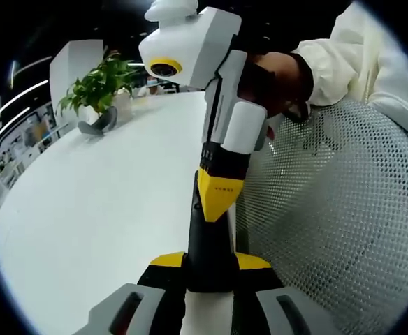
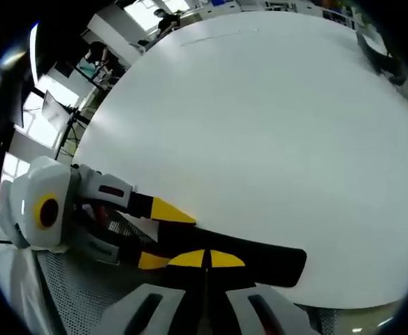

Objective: Press the specified remote control buttons in sequence, fully releasing each button before pressing the next.

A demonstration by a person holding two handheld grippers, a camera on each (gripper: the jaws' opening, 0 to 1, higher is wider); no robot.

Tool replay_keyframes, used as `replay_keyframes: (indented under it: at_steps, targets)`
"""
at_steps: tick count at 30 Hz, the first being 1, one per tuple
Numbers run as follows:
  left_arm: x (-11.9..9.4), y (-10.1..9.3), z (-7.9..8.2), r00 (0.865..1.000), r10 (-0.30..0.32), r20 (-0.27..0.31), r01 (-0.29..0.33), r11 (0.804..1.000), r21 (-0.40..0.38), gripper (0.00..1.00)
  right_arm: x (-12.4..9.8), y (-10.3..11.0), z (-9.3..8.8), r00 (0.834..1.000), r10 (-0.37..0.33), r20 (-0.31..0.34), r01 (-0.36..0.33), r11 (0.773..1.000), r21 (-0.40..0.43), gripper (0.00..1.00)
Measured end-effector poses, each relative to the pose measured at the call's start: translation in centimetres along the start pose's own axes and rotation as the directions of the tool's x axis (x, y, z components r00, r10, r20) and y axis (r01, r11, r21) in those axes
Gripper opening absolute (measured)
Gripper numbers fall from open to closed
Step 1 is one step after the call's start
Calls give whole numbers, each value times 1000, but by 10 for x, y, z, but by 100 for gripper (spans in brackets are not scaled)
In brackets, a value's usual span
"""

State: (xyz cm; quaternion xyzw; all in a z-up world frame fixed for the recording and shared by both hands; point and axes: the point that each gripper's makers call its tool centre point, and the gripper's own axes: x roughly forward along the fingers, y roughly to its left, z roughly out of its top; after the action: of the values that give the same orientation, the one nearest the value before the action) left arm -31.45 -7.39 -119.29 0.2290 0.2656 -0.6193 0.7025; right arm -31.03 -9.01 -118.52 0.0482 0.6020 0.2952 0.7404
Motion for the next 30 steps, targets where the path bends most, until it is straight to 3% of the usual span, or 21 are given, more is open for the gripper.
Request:
replay_keyframes:
  at_steps: [30]
  targets:
    - [0, 1, 0, 1000, 4, 0, -4, 1000, -1, 24, 1, -3, 5, 999, 19, 31, -22, 996, 82, 0]
